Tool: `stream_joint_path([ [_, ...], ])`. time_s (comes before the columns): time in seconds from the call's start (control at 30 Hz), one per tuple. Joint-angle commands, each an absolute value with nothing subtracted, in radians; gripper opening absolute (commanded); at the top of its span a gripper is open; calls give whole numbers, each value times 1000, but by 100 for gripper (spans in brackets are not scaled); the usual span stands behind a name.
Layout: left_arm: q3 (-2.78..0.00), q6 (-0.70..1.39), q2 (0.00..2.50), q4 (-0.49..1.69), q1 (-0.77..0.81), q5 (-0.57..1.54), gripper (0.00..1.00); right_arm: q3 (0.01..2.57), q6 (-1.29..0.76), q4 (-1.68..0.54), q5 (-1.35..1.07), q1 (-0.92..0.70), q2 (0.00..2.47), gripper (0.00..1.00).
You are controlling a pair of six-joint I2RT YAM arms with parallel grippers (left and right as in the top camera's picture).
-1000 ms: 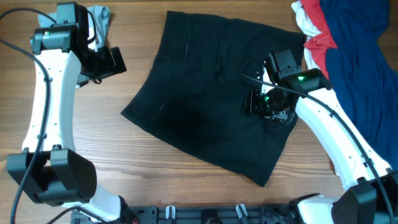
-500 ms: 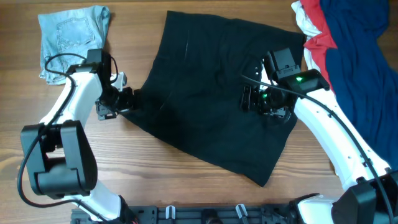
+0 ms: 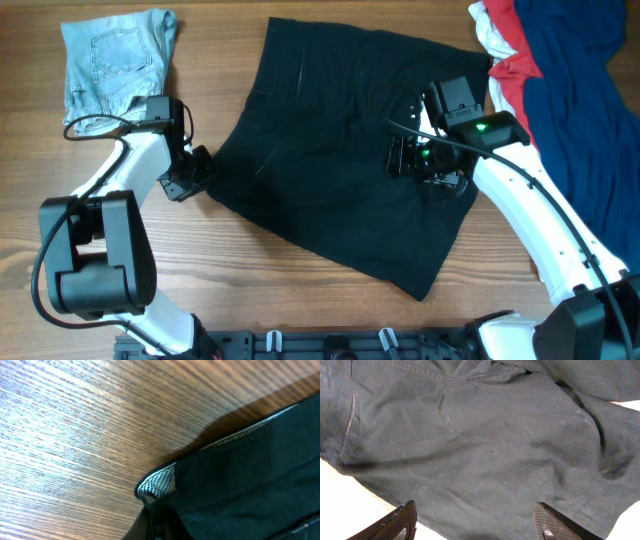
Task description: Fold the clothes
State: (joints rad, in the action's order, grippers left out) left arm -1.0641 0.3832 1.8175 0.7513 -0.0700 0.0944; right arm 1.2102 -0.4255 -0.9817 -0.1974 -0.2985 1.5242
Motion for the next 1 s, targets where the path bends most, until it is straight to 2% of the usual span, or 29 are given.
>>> stream_joint_path([
  [0.0,-1046,540,1820,767,-86,33,4,1203,-422,-977,-179,-303,1532,75],
  [0.07,-1046,597,1820,814,-134,36,4,1203,-422,-977,-179,-303,1532,75],
  [0.27,-1046,719,1820,967,-407,41,4,1203,-423,-965,-179,-303,1532,75],
  [0.37,-1046,712,1820,986,-470,98,6,1203,-453,-946,-166,-303,1532,75],
  [0.4,-1046,574,1820,970,-478,207,71,1203,-482,-934,-138,-303,1532,75],
  [0.43,-1046,436,1820,953,-478,299,100,1203,-483,-923,-130,-303,1532,75],
  [0.57,-1060,302,1819,946,-478,370,100,1203,-501,-881,-110,-303,1536,75],
  [0.7,-1195,117,1731,1046,-468,444,99,1203,-497,-831,-86,-303,1643,75],
  [0.97,-1246,115,1364,884,-381,427,100,1203,-495,-736,106,-303,1853,73],
])
